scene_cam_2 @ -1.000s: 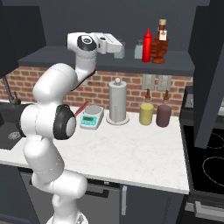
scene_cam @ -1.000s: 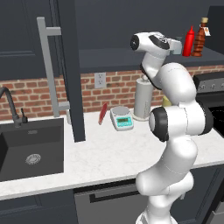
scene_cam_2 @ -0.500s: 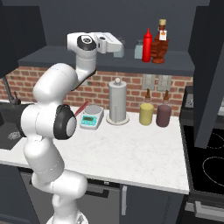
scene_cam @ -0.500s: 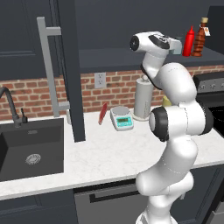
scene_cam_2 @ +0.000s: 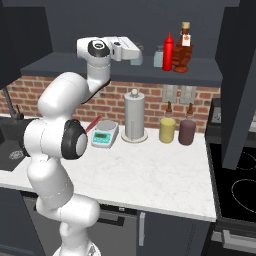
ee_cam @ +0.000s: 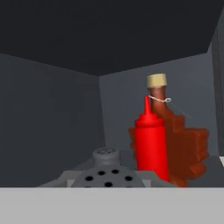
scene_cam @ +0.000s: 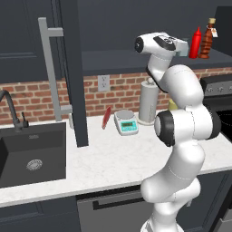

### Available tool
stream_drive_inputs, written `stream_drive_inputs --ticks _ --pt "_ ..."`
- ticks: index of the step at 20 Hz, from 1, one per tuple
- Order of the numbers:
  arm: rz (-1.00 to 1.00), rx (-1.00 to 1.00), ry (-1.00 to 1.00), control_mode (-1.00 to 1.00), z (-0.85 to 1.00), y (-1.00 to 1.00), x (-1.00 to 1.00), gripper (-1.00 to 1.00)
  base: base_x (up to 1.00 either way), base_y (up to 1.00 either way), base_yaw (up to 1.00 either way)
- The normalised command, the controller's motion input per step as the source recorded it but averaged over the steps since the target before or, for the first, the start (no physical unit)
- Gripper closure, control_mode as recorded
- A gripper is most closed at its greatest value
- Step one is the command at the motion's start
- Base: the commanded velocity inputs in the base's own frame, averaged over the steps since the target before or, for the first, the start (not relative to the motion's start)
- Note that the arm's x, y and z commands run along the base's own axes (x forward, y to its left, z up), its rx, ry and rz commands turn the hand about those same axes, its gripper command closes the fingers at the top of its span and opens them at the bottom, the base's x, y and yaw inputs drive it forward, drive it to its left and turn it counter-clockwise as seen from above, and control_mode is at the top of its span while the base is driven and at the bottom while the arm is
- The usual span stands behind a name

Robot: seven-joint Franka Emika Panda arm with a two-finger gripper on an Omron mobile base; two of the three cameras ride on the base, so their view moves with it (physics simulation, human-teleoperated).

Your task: Put the shaker and condiment bottle from the counter next to their counterparts in the cabinet.

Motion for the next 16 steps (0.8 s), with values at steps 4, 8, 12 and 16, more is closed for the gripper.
stream_drive_inputs --ticks 4,8,12,16 --pt "-0.17 0.0 0.0 -1.0 -0.17 -0.26 0.36 1.0 0.0 0.0 0.0" --pt "-0.17 0.0 0.0 -1.0 -0.22 -0.26 0.33 1.0 0.0 0.0 0.0" --pt "-0.15 0.0 0.0 -1.0 -0.26 -0.27 0.46 1.0 0.0 0.0 0.0" --pt "-0.13 0.0 0.0 -1.0 -0.36 -0.22 0.52 1.0 0.0 0.0 0.0"
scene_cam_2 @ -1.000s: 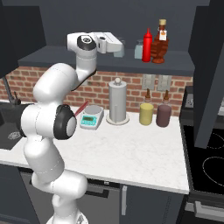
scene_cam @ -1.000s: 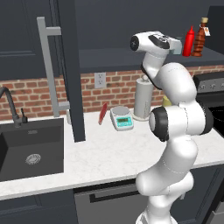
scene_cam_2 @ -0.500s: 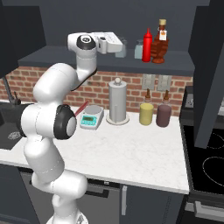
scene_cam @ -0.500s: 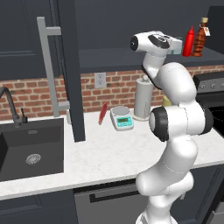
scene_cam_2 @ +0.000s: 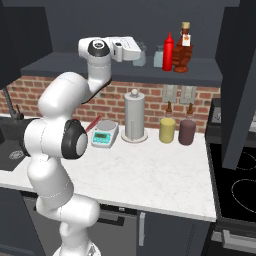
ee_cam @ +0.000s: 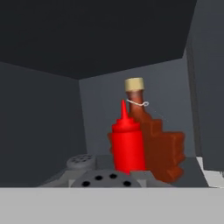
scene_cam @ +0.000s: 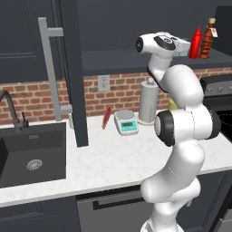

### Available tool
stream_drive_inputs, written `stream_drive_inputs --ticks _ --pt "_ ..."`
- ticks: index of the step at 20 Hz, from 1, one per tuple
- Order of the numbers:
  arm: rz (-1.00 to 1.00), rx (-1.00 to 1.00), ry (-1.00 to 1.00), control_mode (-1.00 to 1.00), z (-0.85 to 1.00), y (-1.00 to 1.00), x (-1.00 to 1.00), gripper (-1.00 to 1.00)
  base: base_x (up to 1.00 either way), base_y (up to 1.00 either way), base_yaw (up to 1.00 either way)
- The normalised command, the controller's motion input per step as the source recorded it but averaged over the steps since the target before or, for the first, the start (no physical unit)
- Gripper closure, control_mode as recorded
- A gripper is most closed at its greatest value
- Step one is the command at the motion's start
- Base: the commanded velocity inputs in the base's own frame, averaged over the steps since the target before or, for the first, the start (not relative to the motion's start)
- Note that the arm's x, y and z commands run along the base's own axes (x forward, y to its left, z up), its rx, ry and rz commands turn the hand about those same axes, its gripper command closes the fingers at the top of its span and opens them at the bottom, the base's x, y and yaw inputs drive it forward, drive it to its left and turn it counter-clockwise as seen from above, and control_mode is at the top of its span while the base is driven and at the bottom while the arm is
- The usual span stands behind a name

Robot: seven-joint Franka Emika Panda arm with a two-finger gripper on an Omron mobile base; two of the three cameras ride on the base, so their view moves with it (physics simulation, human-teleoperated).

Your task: Put the shaker and condiment bottle from the counter next to their counterparts in the cabinet.

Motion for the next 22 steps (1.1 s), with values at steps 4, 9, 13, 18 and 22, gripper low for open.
stream_drive_inputs --ticks 4,9,13,18,22 --pt "-0.12 0.0 0.02 -1.0 -0.4 -0.15 0.55 -1.0 0.0 0.0 0.0" --pt "-0.09 0.0 0.0 -1.0 -0.16 -0.17 0.27 -1.0 0.0 0.0 0.0" --pt "-0.01 0.01 -0.01 -1.0 0.0 -0.01 -0.21 -1.0 0.0 0.0 0.0" --pt "0.0 0.04 0.0 -1.0 0.02 0.0 -0.35 -1.0 0.0 0.0 0.0" --pt "0.0 0.03 0.0 -1.0 0.16 0.13 -0.46 -1.0 0.0 0.0 0.0"
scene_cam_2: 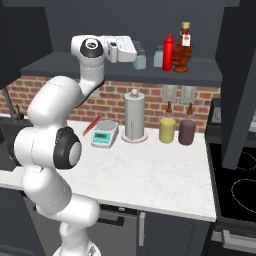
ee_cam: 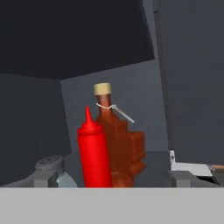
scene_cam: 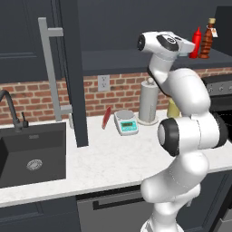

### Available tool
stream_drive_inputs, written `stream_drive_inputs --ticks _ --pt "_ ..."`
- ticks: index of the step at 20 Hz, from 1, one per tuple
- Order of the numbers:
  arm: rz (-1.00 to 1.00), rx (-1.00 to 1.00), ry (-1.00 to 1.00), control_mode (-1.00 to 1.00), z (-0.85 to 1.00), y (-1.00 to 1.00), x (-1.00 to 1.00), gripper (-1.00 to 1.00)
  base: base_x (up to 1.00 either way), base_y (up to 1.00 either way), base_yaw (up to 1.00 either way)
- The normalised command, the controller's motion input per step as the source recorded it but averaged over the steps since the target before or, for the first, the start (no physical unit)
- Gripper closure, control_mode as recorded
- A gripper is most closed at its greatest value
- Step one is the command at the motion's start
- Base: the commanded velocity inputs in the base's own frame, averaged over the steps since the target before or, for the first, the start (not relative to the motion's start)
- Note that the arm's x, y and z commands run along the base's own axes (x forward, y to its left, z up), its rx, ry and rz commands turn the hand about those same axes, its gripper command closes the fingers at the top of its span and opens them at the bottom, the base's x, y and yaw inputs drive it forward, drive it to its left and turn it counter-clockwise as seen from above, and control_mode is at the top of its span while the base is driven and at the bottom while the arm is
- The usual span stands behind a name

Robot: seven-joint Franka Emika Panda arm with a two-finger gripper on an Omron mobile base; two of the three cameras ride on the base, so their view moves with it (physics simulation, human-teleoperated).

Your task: Put the shaker and condiment bottle from the counter next to their counterparts in the cabinet.

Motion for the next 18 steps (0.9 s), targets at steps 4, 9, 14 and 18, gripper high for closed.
stream_drive_inputs --ticks 4,9,14,18 --pt "0.05 0.03 -0.01 -1.0 0.21 0.17 -0.45 -1.0 0.0 0.0 0.0" --pt "0.08 0.02 0.0 -1.0 0.18 0.2 -0.46 -1.0 0.0 0.0 0.0" --pt "0.12 0.02 0.0 -1.0 0.01 0.08 -0.46 -1.0 0.0 0.0 0.0" --pt "0.11 0.04 0.0 -1.0 0.0 0.0 -0.46 -1.0 0.0 0.0 0.0"
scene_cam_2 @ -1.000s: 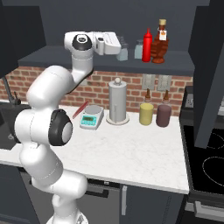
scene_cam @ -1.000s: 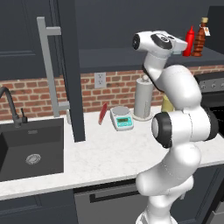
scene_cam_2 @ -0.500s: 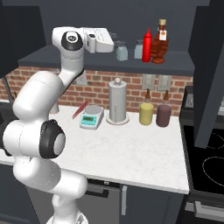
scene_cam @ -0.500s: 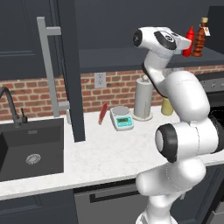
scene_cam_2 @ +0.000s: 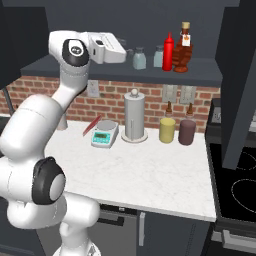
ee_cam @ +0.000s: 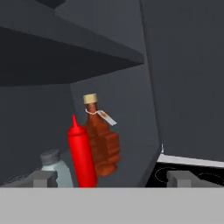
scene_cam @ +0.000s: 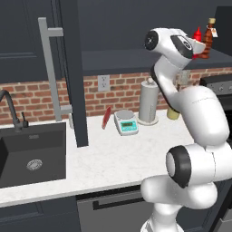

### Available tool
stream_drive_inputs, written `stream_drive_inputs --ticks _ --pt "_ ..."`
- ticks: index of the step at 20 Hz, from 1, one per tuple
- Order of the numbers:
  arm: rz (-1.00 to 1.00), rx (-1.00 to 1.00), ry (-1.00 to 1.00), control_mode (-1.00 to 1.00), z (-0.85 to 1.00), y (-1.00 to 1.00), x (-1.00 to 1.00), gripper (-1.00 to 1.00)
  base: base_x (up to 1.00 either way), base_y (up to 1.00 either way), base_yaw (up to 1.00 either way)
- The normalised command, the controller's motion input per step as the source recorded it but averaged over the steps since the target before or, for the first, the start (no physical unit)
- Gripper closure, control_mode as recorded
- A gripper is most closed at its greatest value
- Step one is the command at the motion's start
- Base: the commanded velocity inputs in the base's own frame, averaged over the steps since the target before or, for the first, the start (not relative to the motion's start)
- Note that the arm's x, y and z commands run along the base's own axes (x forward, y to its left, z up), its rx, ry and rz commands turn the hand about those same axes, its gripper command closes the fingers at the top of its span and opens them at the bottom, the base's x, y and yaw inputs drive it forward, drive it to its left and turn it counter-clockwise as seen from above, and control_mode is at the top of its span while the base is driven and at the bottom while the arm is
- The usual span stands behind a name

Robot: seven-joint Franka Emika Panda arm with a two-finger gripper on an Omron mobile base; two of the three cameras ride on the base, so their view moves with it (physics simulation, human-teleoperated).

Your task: Put the shaker and condiment bottle from the counter next to their counterparts in the cabinet.

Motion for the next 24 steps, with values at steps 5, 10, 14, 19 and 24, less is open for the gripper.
stream_drive_inputs --ticks 5,10,14,19,24 --pt "0.08 0.05 0.0 -1.0 0.0 0.0 -0.5 -1.0 0.0 0.0 0.0" --pt "0.07 0.06 0.0 -1.0 0.0 0.0 -0.55 -1.0 0.0 0.0 0.0" --pt "0.05 0.1 0.0 -1.0 0.0 0.0 -0.66 -1.0 0.0 0.0 0.0" --pt "0.04 0.11 0.04 -1.0 0.0 0.0 -0.68 -1.0 0.0 0.0 0.0" --pt "0.05 0.09 0.07 -1.0 0.0 0.02 -0.73 -1.0 0.0 0.0 0.0"
